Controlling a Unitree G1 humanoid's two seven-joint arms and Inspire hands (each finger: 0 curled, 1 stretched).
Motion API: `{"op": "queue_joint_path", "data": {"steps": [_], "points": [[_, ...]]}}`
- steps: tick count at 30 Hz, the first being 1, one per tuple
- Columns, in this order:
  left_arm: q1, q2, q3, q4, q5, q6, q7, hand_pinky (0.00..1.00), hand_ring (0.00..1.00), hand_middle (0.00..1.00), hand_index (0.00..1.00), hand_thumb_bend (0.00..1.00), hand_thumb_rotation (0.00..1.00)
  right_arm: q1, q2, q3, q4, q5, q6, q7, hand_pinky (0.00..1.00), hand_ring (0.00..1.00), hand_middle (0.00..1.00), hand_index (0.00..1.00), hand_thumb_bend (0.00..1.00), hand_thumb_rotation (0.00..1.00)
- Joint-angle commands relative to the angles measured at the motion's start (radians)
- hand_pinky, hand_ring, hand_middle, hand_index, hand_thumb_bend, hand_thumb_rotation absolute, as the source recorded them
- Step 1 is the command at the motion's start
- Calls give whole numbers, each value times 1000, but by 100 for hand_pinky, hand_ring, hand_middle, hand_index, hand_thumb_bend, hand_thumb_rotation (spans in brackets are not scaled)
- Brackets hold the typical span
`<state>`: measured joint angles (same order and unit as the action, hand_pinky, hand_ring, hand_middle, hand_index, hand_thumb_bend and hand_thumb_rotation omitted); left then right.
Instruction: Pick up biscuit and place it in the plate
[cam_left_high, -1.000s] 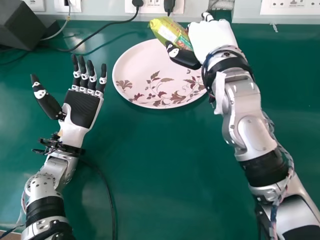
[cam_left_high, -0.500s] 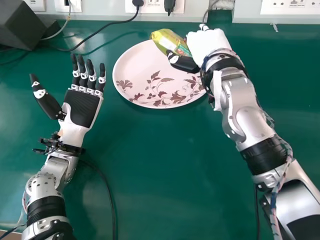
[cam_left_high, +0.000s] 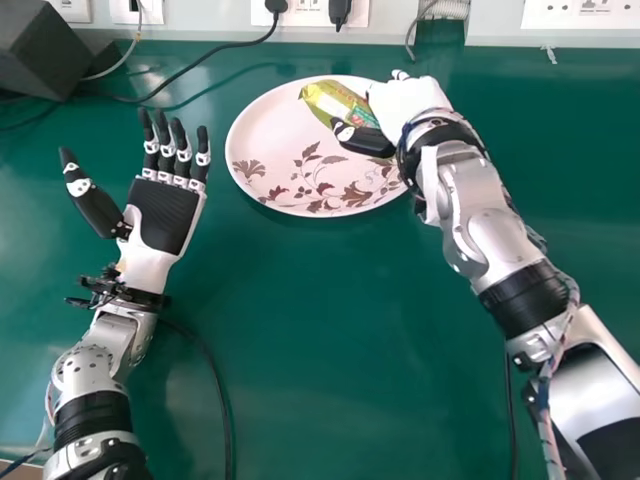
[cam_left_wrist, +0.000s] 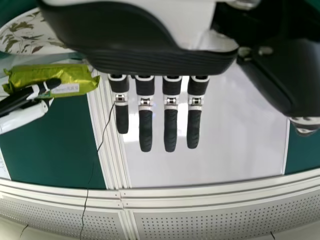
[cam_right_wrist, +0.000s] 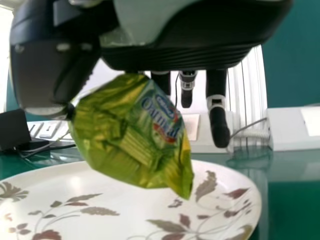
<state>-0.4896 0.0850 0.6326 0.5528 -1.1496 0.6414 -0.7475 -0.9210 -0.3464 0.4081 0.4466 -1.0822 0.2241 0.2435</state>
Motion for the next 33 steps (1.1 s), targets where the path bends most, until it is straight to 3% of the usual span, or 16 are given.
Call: {"op": "queue_joint_path", "data": {"steps": [1, 3, 8, 15, 19, 26, 33], "points": [[66, -38, -13, 55, 26, 2, -3, 84, 72, 71, 67, 100, 36, -23, 11, 9, 16, 29, -10, -17, 21, 44, 42, 53, 50, 0], [68, -39, -13, 51, 27, 0, -1, 84, 72, 71, 65, 100, 35, -27, 12, 17, 33, 41, -14, -23, 21, 44, 42, 53, 50, 0], [68, -38, -13, 52, 27, -2, -2, 83, 75, 76, 73, 100, 36, -33, 8, 44, 72, 60, -38, -42, 21, 44, 42, 53, 50, 0], [67, -39, -16, 51, 29, -6, -4, 81, 72, 76, 78, 99, 37, -41, -3, 77, 116, 69, -73, -62, 21, 44, 42, 53, 50, 0], [65, -38, -18, 53, 30, -12, -10, 78, 70, 74, 75, 98, 39, -49, 3, 93, 149, 68, -78, -65, 21, 44, 43, 53, 50, 0], [65, -36, -19, 51, 25, -13, -17, 86, 73, 75, 76, 97, 37, -50, 22, 92, 187, 106, -69, -67, 22, 44, 42, 53, 50, 0], [63, -33, -21, 55, 21, -5, -24, 84, 72, 75, 81, 96, 37, -76, 32, 114, 267, 125, -78, -69, 22, 44, 42, 53, 50, 0]]}}
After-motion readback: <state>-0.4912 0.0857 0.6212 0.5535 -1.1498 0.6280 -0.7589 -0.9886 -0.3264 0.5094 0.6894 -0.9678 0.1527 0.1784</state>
